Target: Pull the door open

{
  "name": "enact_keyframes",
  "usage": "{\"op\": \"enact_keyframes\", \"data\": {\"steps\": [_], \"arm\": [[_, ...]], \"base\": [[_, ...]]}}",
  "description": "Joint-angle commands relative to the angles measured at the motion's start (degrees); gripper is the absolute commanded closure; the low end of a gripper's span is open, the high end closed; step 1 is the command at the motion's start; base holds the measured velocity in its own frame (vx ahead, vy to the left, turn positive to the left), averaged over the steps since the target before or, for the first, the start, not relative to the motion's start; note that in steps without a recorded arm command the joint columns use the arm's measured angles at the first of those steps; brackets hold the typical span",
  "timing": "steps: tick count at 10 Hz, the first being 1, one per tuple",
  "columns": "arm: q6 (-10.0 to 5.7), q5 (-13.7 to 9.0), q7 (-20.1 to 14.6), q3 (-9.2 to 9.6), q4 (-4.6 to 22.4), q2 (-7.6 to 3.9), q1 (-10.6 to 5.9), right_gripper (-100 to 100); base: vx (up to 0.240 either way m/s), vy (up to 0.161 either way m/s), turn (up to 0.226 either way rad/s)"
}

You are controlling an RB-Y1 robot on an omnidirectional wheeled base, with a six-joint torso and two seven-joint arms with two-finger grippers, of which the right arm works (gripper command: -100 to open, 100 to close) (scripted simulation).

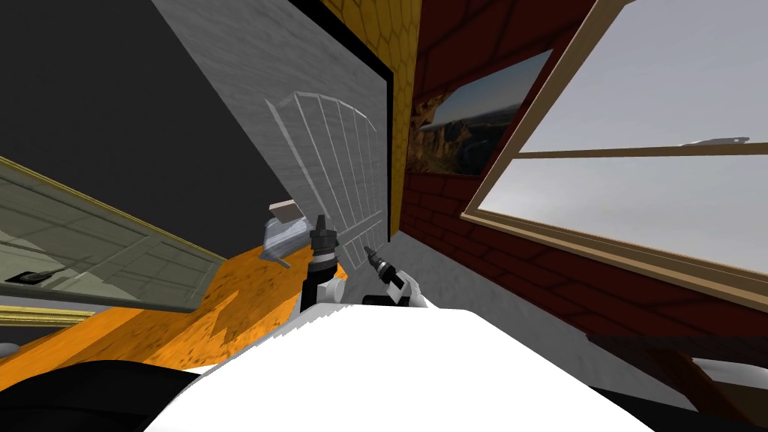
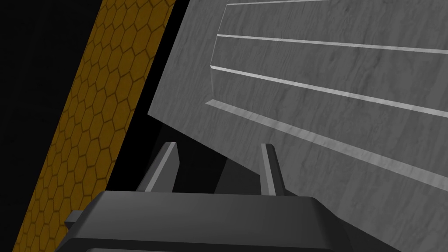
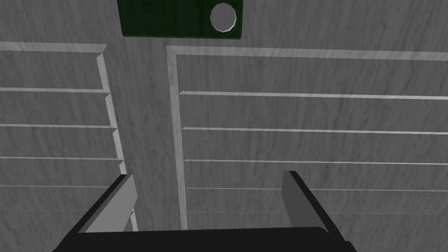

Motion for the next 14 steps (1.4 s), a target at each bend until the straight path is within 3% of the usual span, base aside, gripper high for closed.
{"op": "enact_keyframes", "data": {"steps": [1, 8, 10, 14], "arm": [[0.09, 0.03, 0.03, -0.08, 0.24, -0.31, -0.01, -100], [0.85, 0.34, 0.26, -0.49, 2.15, -2.35, -0.22, -100], [1.4, 0.54, 0.85, -0.31, 3.41, -0.39, -0.65, -100], [1.38, 0.52, 1.04, -0.13, 3.29, 1.6, -0.73, -100]], "base": [[-0.029, -0.11, -0.003], [-0.05, -0.184, -0.01], [-0.038, 0.011, -0.155], [0.022, 0.2, 0.002]]}}
